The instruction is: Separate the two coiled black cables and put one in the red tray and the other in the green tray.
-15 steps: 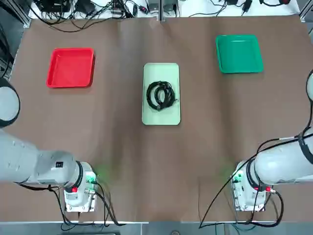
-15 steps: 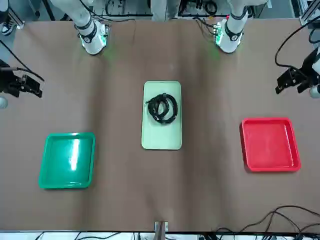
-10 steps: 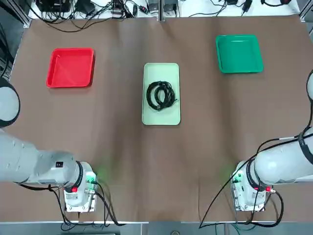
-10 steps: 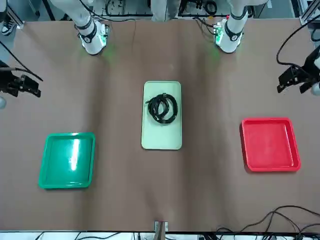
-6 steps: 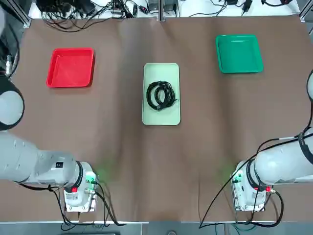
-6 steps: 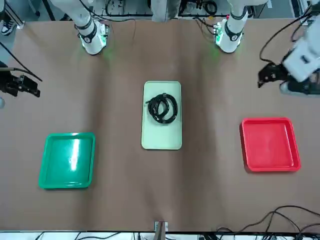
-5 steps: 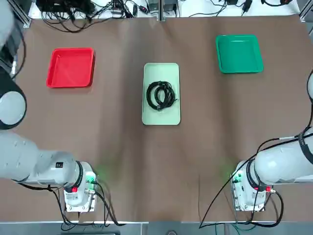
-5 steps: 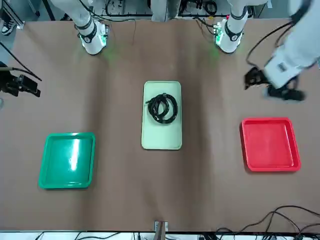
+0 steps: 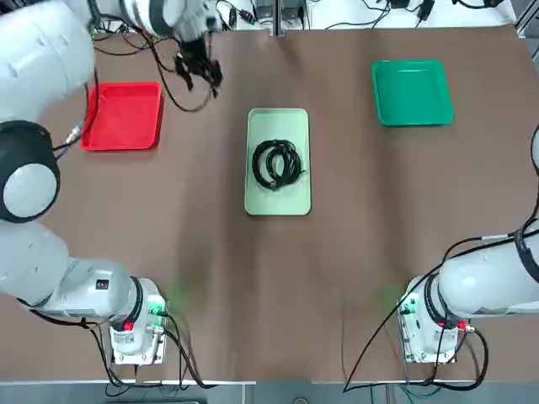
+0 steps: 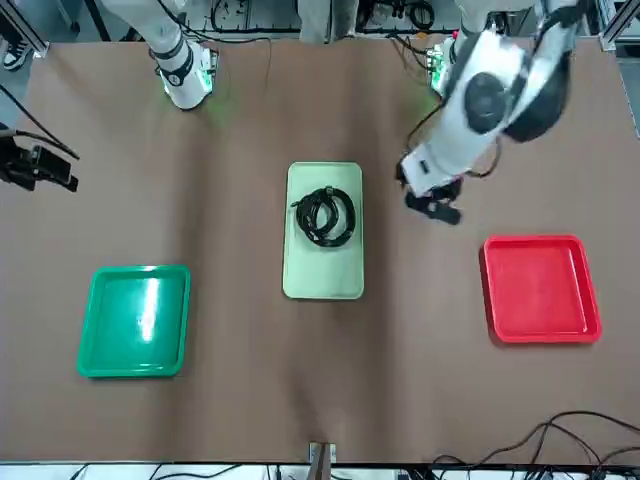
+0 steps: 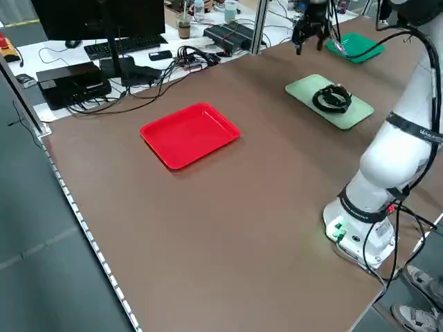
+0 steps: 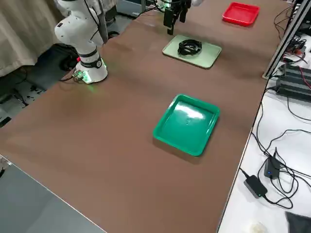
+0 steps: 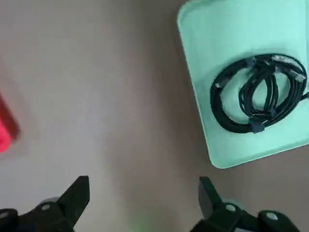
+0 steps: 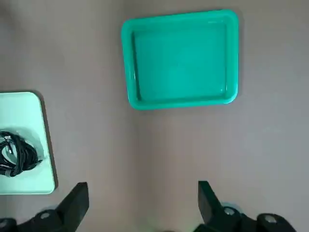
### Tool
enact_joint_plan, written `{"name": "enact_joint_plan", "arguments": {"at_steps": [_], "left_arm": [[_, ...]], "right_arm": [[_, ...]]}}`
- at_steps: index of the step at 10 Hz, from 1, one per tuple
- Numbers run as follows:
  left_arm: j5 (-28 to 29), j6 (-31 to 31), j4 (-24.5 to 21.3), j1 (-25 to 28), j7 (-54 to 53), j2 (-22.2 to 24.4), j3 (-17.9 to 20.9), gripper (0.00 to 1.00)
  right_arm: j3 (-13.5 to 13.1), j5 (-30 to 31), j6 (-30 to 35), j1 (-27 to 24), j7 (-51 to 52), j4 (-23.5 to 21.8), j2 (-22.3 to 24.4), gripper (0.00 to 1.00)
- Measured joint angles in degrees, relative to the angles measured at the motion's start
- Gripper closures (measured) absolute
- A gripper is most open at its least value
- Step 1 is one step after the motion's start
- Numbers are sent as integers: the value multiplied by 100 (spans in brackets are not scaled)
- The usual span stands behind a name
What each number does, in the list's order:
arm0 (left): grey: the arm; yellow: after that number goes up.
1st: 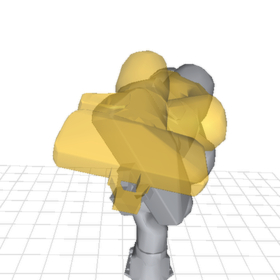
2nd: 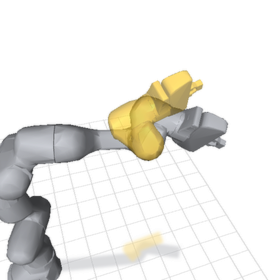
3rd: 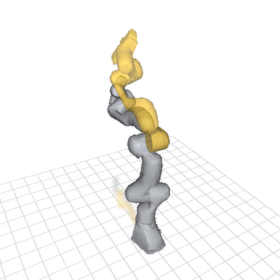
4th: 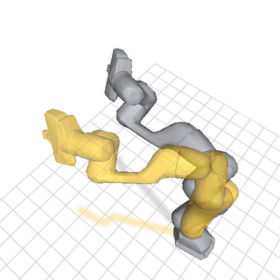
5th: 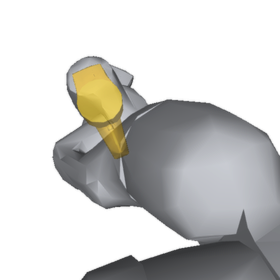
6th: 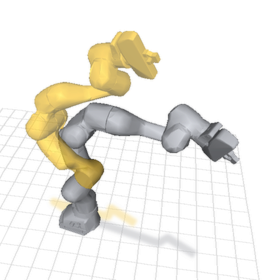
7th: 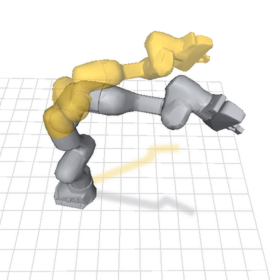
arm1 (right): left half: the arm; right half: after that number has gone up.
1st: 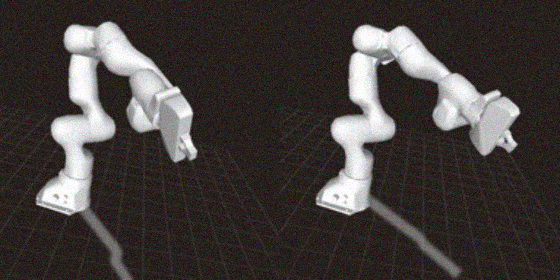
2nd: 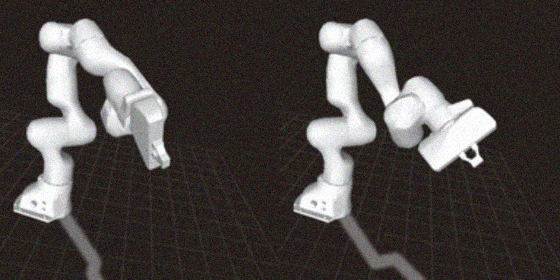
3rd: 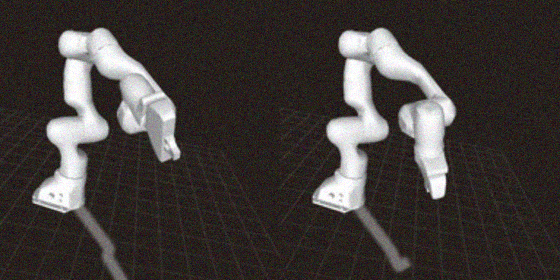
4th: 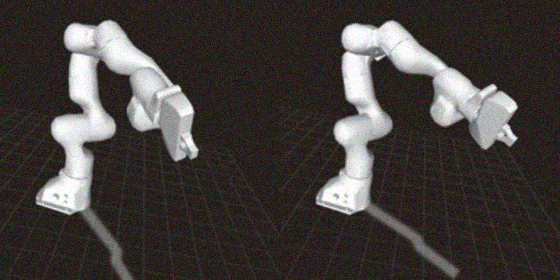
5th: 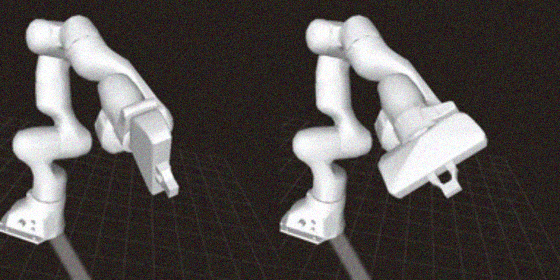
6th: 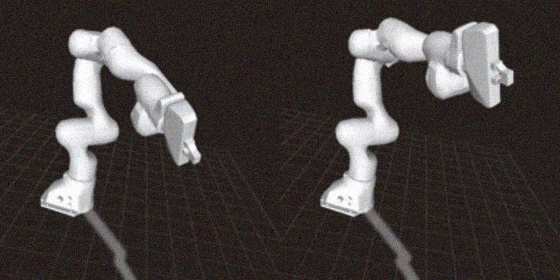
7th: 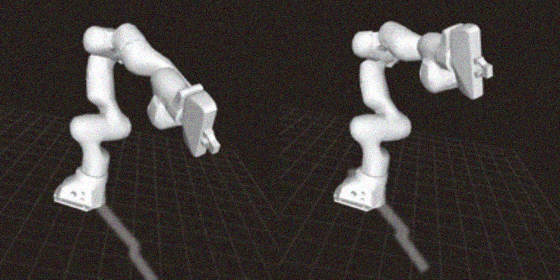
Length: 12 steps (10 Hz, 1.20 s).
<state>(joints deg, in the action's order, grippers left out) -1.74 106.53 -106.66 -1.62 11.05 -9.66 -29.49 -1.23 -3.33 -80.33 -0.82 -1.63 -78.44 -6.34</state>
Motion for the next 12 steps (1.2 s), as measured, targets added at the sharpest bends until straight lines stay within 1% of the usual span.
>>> {"name": "enact_joint_plan", "arguments": {"at_steps": [1,3,4,5,8,12], "left_arm": [[0,247,-79,-34,81,-323,-157,0],[74,871,-91,-265,481,-983,-223,0],[328,1210,-91,-416,817,-1291,-229,0],[636,1475,-87,-575,1114,-1583,-235,0],[1092,2199,-57,-887,1364,-2225,-237,0],[1636,2667,-26,-1026,1612,-2786,-234,1]], "right_arm": [[0,-1,26,0,0,-1,31,1],[2,-2,27,0,0,-25,37,1],[6,-30,27,2,0,-48,35,0],[10,-213,28,3,-1,-93,20,1],[8,-937,11,-6,1,-318,-271,1],[32,-2366,-34,30,65,-705,-1076,1]]}}
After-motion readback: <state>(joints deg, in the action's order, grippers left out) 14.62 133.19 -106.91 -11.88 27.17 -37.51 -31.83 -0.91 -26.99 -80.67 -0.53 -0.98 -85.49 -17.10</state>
